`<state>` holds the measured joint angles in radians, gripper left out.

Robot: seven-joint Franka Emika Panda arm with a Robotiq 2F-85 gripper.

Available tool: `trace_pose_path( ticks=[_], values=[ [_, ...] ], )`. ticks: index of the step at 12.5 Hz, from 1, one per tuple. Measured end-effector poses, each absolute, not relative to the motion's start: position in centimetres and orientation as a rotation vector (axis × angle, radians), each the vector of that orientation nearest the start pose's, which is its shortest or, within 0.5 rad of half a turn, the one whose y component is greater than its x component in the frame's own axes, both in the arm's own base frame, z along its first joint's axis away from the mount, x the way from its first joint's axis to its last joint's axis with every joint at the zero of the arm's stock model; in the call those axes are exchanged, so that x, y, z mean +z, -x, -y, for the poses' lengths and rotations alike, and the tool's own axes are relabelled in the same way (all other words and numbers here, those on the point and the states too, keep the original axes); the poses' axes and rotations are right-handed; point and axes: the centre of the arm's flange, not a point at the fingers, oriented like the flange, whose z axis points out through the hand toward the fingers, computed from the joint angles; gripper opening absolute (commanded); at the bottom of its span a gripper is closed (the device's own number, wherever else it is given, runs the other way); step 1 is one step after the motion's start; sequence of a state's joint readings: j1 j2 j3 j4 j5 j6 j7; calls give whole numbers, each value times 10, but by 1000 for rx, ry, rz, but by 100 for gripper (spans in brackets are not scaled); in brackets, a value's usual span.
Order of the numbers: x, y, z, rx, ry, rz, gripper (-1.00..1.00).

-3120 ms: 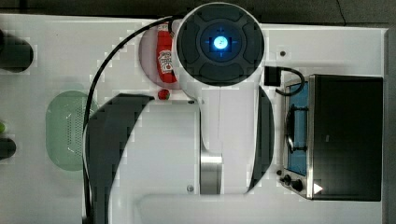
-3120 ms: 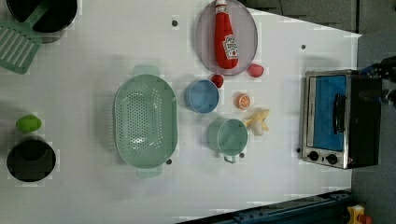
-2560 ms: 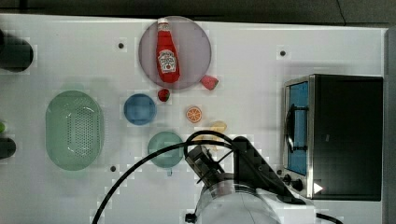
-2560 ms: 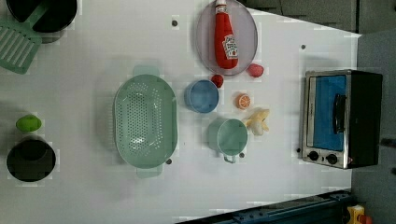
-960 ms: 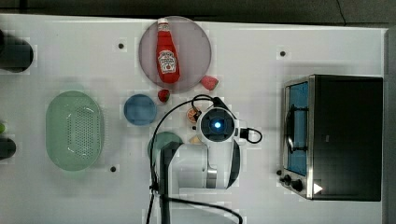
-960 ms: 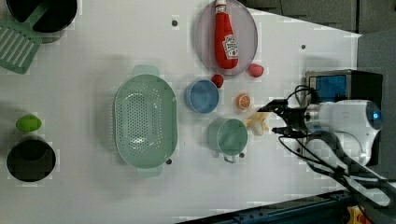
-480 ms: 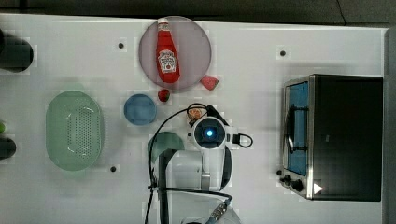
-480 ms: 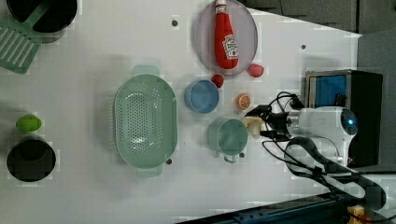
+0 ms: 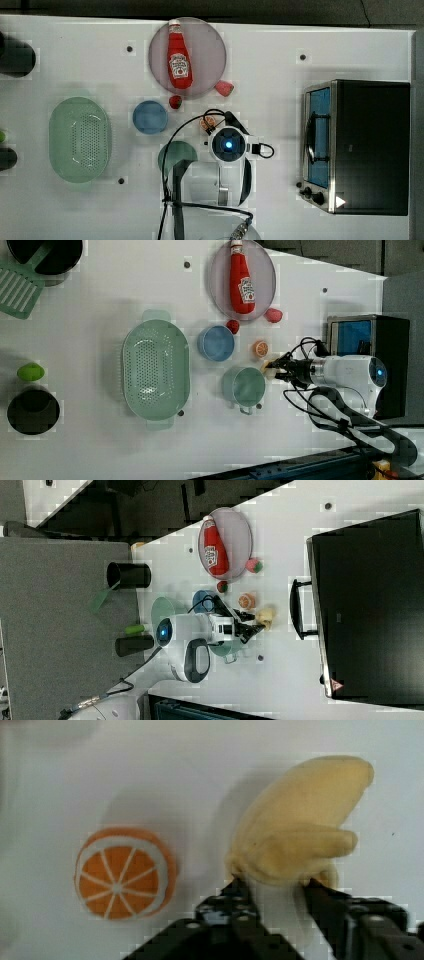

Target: Pick banana from table and place on oven.

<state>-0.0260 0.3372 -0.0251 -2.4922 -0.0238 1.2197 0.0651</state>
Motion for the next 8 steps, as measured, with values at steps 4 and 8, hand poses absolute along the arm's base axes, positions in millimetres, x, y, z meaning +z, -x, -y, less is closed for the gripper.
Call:
trace_pose_path(
  ticks=[4,8],
  values=[
    [162,-474,27,4,2853,-1354,-58],
    [233,-486,19,-3,2863,-1329,-58]
  ],
)
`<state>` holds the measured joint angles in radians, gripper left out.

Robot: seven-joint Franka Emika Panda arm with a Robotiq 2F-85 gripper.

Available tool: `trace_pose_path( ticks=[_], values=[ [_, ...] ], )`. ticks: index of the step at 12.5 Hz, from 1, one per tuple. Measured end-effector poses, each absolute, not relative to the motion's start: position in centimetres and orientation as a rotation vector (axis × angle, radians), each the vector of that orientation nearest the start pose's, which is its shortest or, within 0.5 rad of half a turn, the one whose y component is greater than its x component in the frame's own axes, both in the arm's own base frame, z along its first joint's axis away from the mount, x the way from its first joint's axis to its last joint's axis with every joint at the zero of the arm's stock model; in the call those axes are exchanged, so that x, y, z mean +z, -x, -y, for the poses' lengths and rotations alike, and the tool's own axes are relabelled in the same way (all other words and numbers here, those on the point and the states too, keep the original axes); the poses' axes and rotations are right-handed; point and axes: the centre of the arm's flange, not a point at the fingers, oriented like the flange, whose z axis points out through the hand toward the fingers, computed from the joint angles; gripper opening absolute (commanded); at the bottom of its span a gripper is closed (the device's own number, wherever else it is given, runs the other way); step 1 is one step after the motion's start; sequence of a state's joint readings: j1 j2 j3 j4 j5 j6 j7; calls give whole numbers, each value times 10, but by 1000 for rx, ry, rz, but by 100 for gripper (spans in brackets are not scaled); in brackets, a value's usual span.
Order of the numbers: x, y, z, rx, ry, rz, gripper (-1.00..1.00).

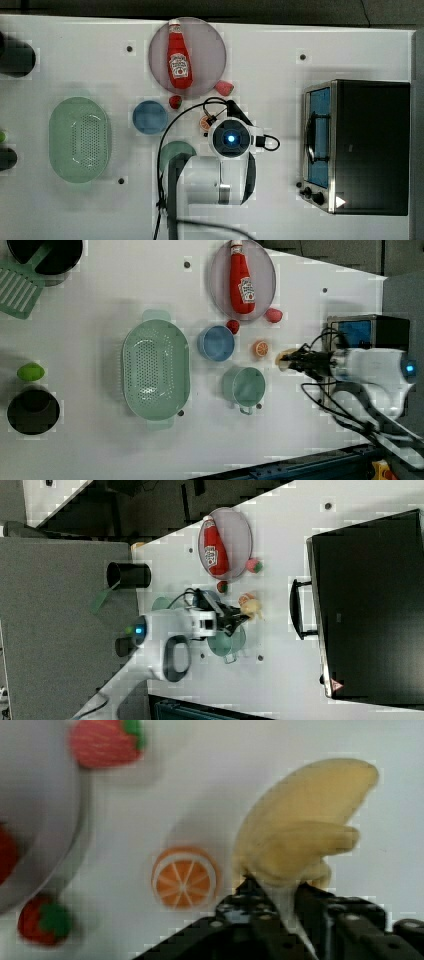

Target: Pick banana from table and place on oven.

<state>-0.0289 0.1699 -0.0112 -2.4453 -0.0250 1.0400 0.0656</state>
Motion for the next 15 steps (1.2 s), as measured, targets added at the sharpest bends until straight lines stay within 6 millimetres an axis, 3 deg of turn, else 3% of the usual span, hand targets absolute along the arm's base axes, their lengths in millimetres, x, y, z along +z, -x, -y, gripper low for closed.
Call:
trace_pose_path(
  ticks=[3,5,7,10,11,12,13,15],
  values=[
    [348,-491,8,21,2901,-1297,-58],
    [448,-494,4,4,2877,-1303,-58],
    [535,-487,13,-30,2870,-1323,-58],
    [632,-485,23,-159,2808,-1336,-58],
    [646,-487,30,-201,2764,-1342,-58],
    [648,-491,43,-208,2739,-1367,-58],
    [643,-497,61,-206,2742,-1399,-58],
    [609,-512,107,-130,2791,-1398,-58]
  ],
)
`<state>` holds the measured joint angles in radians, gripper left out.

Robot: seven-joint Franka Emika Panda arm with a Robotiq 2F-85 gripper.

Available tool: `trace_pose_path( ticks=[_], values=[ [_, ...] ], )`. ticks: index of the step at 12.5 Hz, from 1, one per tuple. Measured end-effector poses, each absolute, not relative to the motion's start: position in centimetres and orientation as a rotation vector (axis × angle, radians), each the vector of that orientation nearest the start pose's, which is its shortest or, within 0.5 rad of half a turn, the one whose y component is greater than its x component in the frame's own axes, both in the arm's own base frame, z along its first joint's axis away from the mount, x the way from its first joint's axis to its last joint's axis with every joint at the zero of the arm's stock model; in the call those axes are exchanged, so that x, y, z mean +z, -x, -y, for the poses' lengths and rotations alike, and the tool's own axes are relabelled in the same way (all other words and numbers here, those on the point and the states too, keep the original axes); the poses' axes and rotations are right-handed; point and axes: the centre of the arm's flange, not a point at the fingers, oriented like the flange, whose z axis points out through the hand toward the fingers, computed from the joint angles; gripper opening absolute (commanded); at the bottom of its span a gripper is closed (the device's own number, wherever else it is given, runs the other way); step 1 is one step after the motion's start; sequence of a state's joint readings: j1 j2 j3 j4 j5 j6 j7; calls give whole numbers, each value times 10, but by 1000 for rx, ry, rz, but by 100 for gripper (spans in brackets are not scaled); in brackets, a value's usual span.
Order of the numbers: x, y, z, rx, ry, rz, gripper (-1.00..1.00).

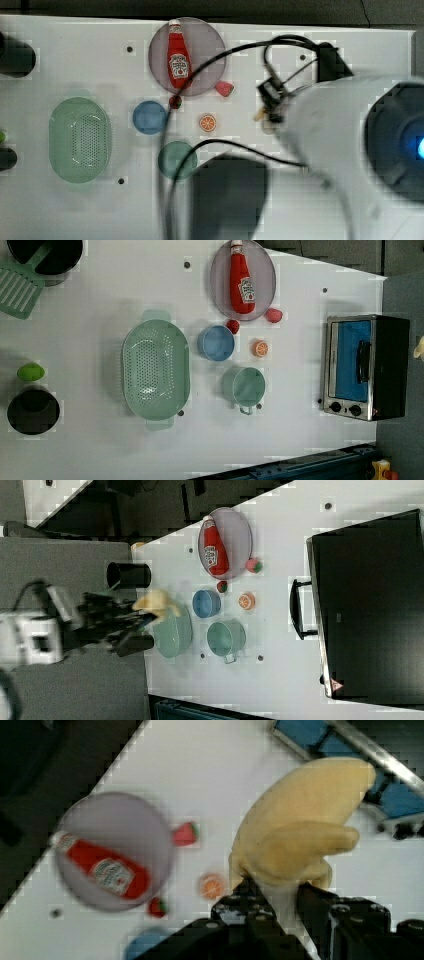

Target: Pick banana from table and place on oven.

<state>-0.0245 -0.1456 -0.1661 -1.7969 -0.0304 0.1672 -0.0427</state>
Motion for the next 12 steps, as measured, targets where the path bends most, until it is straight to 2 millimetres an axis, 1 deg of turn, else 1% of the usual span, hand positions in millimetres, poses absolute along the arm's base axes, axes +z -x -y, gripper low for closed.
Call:
trace_pose_path(
  ticks=[1,2,3,4,5,6,7,8,9,10,11,12],
  values=[
    [587,-521,141,-89,2821,-1409,-58],
    [561,-531,178,-59,2839,-1411,-58],
    [532,-537,218,-59,2864,-1409,-58],
    [502,-533,254,-40,2900,-1402,-58],
    [472,-523,287,15,2925,-1395,-58],
    [448,-509,319,82,2937,-1400,-58],
    [432,-494,348,116,2930,-1406,-58],
    [422,-477,374,151,2937,-1407,-58],
    [416,-459,395,183,2945,-1417,-53],
    [415,-443,409,204,2921,-1446,-34],
    [415,-431,419,227,2901,-1466,-11],
    [417,-424,427,220,2903,-1471,12]
  ],
)
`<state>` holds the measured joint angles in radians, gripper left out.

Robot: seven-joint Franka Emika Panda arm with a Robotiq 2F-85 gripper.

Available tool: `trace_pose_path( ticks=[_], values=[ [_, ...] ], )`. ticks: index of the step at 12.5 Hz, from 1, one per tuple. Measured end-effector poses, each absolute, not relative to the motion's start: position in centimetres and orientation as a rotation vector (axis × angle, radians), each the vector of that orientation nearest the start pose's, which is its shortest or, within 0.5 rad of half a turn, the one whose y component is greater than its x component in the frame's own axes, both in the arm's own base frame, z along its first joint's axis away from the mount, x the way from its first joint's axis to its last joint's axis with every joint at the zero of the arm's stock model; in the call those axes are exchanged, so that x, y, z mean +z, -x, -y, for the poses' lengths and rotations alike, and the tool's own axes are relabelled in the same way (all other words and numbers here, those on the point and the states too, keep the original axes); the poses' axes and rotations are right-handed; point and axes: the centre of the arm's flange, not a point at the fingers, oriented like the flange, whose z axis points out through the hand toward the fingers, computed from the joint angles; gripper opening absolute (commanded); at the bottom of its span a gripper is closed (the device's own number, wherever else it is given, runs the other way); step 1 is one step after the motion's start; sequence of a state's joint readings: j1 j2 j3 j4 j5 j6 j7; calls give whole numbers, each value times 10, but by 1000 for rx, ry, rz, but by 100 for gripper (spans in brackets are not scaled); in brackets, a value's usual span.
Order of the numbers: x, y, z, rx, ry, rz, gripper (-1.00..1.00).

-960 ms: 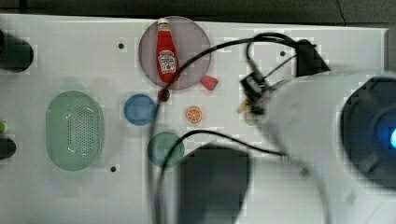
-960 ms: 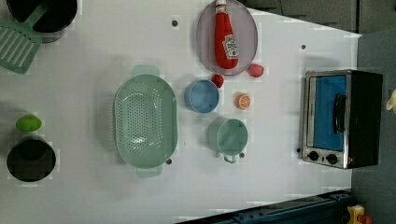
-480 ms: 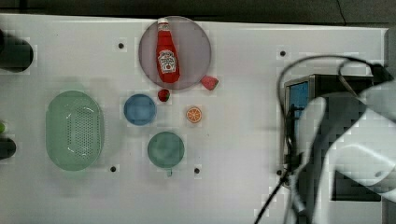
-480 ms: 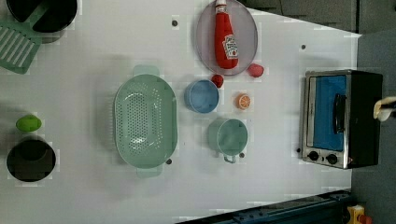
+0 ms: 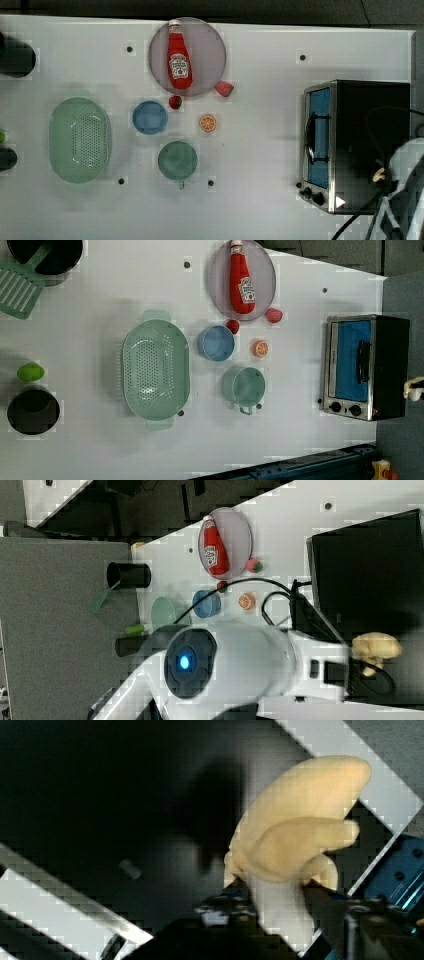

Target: Pick banana from table and place on oven.

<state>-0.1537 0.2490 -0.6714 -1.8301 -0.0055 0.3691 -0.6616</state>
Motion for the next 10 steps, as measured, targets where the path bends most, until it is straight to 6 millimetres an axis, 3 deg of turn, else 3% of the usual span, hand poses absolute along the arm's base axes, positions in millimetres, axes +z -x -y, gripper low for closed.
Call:
trace_pose_path(
  ticks=[2,4,7,10],
  values=[
    [425,-430,428,177,2917,-1442,57],
    [432,-444,416,129,2950,-1392,98],
    [432,-464,399,80,2954,-1341,100],
    [448,-489,361,48,2996,-1239,100]
  ],
)
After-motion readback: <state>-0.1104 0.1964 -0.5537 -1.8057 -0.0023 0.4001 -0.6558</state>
